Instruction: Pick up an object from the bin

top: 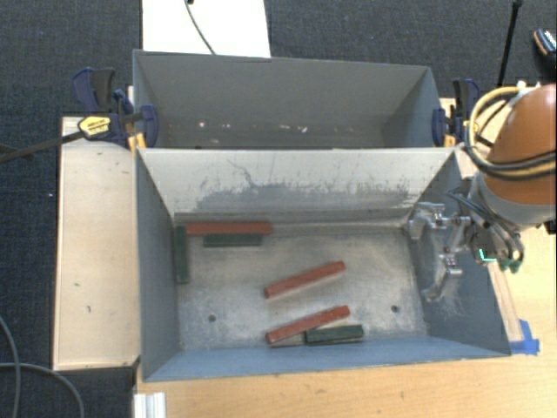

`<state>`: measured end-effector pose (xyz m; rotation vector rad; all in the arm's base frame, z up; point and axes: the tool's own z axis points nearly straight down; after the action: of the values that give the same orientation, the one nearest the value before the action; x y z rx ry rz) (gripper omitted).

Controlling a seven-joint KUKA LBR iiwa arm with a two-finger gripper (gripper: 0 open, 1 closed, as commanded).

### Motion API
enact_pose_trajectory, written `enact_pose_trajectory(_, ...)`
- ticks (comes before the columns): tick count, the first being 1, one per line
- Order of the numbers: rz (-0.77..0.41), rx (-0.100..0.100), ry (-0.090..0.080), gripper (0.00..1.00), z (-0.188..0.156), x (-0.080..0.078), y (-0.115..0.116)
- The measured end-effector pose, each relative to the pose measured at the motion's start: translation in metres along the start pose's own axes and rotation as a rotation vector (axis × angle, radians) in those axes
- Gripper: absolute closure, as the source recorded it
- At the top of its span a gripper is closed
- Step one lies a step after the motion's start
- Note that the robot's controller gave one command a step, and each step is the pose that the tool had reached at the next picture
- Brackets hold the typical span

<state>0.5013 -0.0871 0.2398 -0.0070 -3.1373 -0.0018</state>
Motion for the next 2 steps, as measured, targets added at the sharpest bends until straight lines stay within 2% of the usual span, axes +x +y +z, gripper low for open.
enact_pose_trajectory(1, -0.067, -0.001, 0.002, 0.0, 0.117, 0.018, 0.039)
enact_pose_trajectory(2, -0.188, 0.0, -0.009, 0.0, 0.168, -0.065, 0.08)
